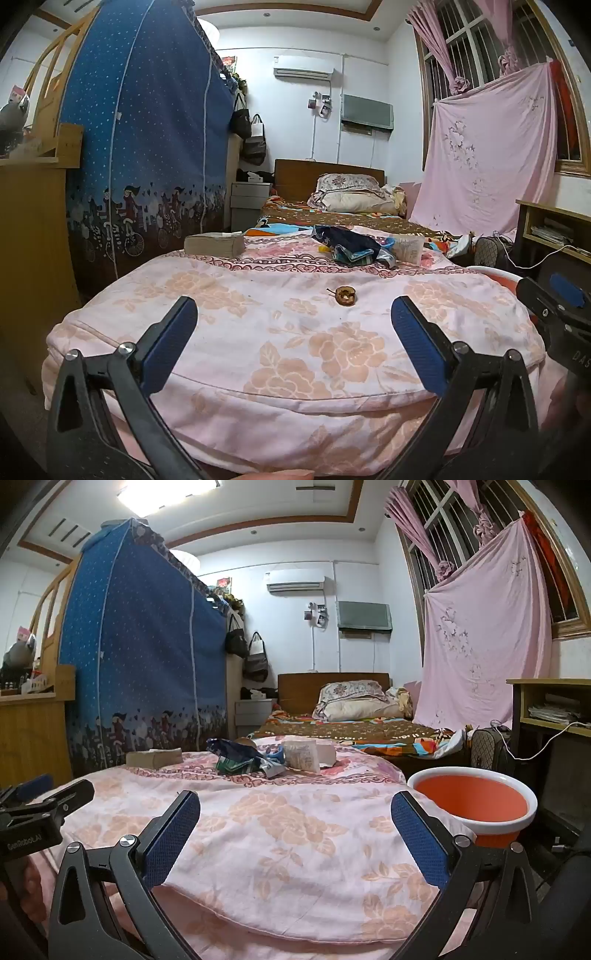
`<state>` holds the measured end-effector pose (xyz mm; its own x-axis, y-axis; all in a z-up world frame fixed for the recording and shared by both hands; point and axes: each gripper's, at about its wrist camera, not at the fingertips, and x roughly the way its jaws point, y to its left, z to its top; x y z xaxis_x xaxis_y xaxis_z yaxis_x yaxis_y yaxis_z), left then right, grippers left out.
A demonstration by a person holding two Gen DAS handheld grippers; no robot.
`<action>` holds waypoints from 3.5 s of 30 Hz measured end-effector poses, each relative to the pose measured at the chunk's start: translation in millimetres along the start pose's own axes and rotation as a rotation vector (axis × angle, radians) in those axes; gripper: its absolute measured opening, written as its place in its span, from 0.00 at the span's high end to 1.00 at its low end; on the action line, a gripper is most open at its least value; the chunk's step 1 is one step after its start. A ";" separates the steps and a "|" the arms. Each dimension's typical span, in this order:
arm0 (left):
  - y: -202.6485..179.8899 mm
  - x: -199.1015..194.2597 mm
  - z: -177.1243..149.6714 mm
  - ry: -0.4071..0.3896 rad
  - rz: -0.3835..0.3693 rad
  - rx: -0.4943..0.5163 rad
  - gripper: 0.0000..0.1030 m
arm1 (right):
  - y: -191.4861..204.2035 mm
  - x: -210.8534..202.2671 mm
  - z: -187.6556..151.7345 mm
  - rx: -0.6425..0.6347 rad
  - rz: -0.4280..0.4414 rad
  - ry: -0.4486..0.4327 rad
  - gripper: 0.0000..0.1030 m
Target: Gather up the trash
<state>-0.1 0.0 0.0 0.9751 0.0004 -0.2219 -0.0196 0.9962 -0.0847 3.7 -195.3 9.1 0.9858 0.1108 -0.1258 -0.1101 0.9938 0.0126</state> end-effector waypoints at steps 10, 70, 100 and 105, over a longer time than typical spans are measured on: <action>-0.1 0.3 0.2 0.004 0.002 0.005 0.11 | 1.3 0.9 -0.1 0.001 0.002 0.008 0.00; -0.1 -2.8 2.5 0.000 -0.014 0.013 0.11 | -0.4 6.6 -5.2 -0.001 -0.001 0.026 0.00; 0.2 -3.6 2.0 0.000 -0.011 0.015 0.11 | 0.7 7.5 -6.9 -0.001 -0.001 0.031 0.00; 0.3 -3.1 2.3 0.000 -0.014 0.013 0.11 | 1.7 8.4 -7.8 -0.002 0.002 0.032 0.00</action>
<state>-2.6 0.5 2.9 0.9752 -0.0140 -0.2207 -0.0027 0.9972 -0.0753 10.8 -192.7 0.3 0.9810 0.1131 -0.1576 -0.1127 0.9936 0.0112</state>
